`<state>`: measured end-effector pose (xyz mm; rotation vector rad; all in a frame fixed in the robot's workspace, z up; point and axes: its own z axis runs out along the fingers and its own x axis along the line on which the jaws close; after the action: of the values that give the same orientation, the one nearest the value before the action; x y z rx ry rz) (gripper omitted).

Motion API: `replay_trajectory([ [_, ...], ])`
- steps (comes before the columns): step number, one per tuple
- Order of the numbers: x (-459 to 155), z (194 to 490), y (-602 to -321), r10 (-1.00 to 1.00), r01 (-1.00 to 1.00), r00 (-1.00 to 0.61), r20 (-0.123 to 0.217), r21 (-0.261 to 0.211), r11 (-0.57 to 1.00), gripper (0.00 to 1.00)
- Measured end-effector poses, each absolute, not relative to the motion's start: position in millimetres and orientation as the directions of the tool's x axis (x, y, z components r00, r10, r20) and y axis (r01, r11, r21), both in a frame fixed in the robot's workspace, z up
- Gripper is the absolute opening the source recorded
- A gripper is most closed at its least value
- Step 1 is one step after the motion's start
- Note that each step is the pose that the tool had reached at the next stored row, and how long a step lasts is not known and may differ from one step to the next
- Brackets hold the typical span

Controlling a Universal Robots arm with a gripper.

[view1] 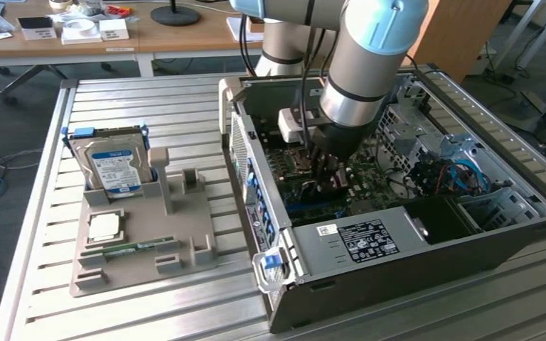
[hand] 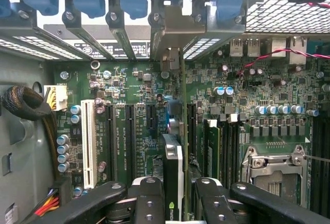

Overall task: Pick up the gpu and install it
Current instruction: 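Insert the gpu into the slot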

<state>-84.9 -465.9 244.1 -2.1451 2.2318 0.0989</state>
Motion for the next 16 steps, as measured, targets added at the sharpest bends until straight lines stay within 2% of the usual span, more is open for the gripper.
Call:
replay_trajectory([
  [16,-87.5,244.1,-465.9,-0.996,-0.999,-0.040,-0.076,0.012,0.039,0.28],
])
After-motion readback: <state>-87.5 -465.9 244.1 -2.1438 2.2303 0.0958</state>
